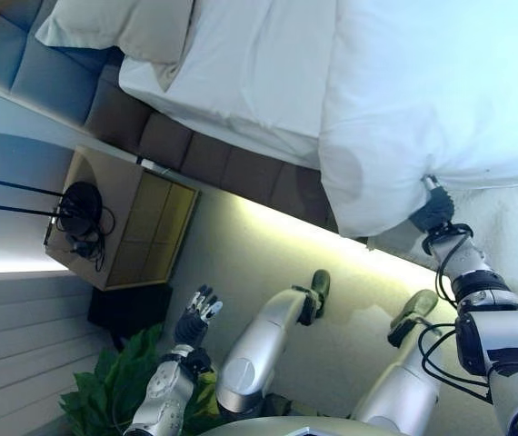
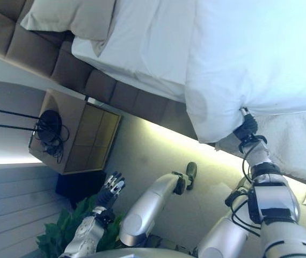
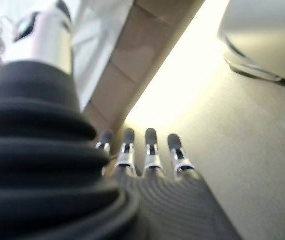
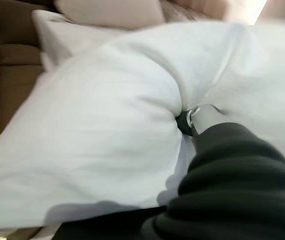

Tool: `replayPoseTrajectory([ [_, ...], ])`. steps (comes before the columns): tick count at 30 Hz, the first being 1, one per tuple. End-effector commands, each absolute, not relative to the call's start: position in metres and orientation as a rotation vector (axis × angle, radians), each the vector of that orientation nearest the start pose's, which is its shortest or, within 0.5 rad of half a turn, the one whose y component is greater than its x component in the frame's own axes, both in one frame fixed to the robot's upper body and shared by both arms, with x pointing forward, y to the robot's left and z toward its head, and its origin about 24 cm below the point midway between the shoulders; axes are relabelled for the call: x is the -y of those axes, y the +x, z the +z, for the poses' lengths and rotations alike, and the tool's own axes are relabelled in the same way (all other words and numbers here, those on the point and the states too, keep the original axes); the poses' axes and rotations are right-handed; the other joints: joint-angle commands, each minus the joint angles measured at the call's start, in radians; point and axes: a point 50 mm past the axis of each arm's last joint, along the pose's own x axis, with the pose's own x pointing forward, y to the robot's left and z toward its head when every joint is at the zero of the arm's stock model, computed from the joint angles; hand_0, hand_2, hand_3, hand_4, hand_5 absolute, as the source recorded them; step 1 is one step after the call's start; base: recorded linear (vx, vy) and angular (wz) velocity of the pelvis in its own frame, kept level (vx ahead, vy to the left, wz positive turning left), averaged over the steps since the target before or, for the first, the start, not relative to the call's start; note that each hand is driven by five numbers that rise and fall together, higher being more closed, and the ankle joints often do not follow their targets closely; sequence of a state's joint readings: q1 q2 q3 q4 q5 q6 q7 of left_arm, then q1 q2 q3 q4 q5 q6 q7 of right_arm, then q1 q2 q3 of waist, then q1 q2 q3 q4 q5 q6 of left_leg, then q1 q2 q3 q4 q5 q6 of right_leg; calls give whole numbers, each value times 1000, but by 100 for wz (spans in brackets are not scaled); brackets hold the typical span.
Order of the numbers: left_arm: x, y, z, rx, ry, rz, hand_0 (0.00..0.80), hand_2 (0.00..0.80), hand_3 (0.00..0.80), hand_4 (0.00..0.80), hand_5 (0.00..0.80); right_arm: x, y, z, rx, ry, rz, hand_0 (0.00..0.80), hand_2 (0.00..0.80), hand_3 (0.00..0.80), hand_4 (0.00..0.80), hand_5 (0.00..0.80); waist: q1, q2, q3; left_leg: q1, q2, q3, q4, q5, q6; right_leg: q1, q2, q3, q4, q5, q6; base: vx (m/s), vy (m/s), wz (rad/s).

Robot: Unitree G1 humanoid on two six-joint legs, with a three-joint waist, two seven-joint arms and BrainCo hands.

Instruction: Make the bed neatly

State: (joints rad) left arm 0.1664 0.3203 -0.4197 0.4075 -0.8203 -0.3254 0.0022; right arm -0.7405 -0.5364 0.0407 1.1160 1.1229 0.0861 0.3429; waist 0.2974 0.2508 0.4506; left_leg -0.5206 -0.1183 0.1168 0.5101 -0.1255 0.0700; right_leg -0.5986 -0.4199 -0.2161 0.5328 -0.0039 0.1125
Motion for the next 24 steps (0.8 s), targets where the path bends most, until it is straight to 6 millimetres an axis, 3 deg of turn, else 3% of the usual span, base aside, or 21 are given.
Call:
replayPoseTrajectory([
  [1, -199, 169, -59, -378, -376, 53, 0, 0, 0, 0, 0, 241, 365, 80, -104, 571, 177, 800, 800, 800, 800, 800, 77, -11, -84, 40, 7, -125, -116, 119, -82, 46, 15, 26, 51, 19, 50, 89, -43, 25],
  [3, -204, 170, -57, -385, -362, 47, 0, 0, 0, 0, 0, 223, 367, 79, -110, 535, 207, 800, 800, 800, 800, 800, 92, -22, -109, 76, 6, -140, -142, 124, -82, 90, 12, 12, 21, 26, 50, 51, -22, 25],
  [4, -206, 170, -57, -389, -356, 45, 0, 0, 0, 0, 0, 217, 368, 79, -112, 529, 219, 800, 800, 800, 800, 800, 97, -23, -116, 81, 7, -141, -158, 154, -77, 103, 9, -5, -2, 58, 35, 6, -9, 31],
  [9, -212, 165, -57, -402, -323, 14, 0, 0, 0, 0, 0, 184, 367, 77, -143, 410, 284, 800, 800, 800, 800, 800, 122, -50, -163, 159, 4, -174, -200, 157, -72, 208, 9, -30, -70, 76, 35, 93, -39, 31],
  [17, -206, 170, -53, -417, -280, -47, 0, 0, 0, 0, 0, 163, 362, 63, -212, 242, 328, 800, 800, 800, 800, 800, 155, -93, -207, 252, -7, -203, -222, 145, -64, 360, -3, -76, -147, 91, 43, 111, -43, 15],
  [24, -201, 167, -60, -475, -292, -57, 0, 0, 0, 0, 0, 145, 358, 51, -281, 158, 387, 800, 800, 800, 800, 800, 183, -102, -229, 297, -14, -221, -243, 152, -61, 437, -15, -106, -174, 91, 52, 68, 39, 10],
])
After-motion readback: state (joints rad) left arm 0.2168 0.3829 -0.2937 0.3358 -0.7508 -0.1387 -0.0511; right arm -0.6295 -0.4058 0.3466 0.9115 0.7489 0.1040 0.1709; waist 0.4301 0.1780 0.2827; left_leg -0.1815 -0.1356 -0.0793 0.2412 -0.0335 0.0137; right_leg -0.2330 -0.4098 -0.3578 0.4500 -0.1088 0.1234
